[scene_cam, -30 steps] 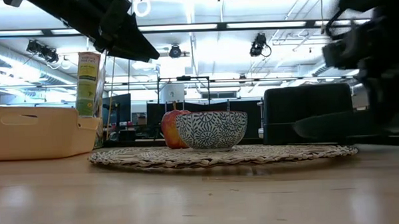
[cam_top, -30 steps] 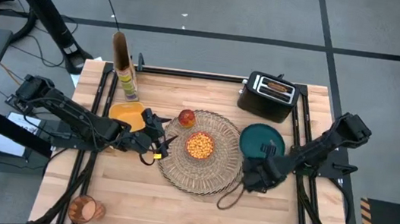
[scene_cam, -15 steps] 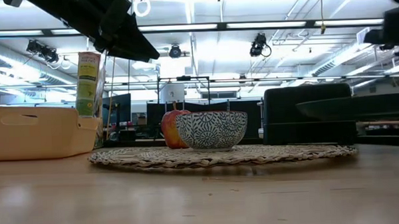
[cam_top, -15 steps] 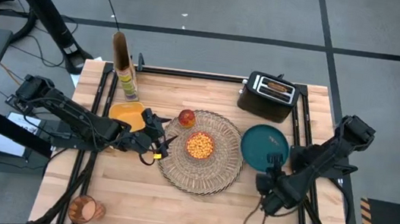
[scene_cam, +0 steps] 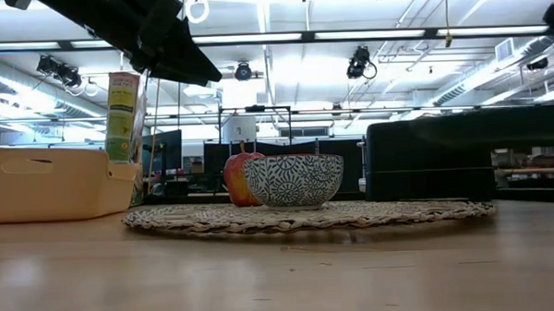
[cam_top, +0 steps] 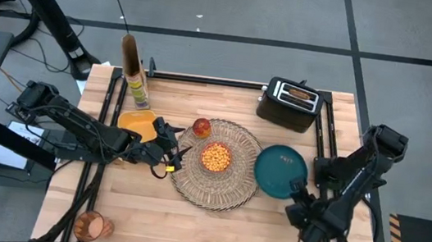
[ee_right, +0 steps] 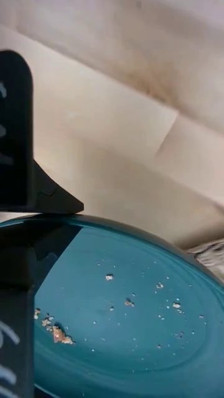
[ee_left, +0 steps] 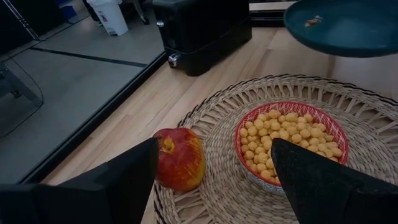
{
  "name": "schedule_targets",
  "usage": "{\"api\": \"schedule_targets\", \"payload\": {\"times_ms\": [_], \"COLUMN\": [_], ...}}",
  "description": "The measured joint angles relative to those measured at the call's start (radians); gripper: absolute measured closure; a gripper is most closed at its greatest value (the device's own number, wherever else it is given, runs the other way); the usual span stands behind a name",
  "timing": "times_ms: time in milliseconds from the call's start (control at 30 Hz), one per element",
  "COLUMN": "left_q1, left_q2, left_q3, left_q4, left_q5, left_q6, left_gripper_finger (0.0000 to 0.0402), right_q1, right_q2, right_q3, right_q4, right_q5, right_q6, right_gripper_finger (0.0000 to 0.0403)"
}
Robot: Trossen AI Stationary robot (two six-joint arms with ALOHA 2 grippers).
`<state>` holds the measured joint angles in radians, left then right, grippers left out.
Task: Arrange a breakfast setting
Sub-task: Put the blue plate to the bottom of the red bowl on the brown table mat
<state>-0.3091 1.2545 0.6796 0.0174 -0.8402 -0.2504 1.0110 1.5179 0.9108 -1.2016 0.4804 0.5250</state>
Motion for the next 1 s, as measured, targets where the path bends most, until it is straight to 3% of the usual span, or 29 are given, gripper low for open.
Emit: {"api": "schedule_targets", "payload": {"times_ms": [300, 500, 800, 1000], "left_q1": [0.000, 0.000, 0.000, 0.000], "left_q2": [0.000, 0.000, 0.000, 0.000], "left_q3": [0.000, 0.000, 0.000, 0.000], "left_q4": [0.001, 0.001, 0.011, 0.016], "left_q5": [0.000, 0.000, 0.000, 0.000], "left_q6": [0.000, 0.000, 0.000, 0.000], "left_gripper_finger": [0.0083, 0.0083, 0.0083, 0.0083], "right_q1": [0.051, 0.053, -0.151, -0.266], "right_q2": [0.000, 0.001, 0.001, 0.002], "right_q3": [0.073, 0.080, 0.080, 0.080], "right_q4": [0.011, 0.184, 0.494, 0.648], "right_q5": [0.016, -0.062, -0.054, -0.104], "right_q6": [-0.191, -0.421, -0.734, -0.929], "right_gripper_finger": [0.0388, 0.0388, 0.0388, 0.0388]}}
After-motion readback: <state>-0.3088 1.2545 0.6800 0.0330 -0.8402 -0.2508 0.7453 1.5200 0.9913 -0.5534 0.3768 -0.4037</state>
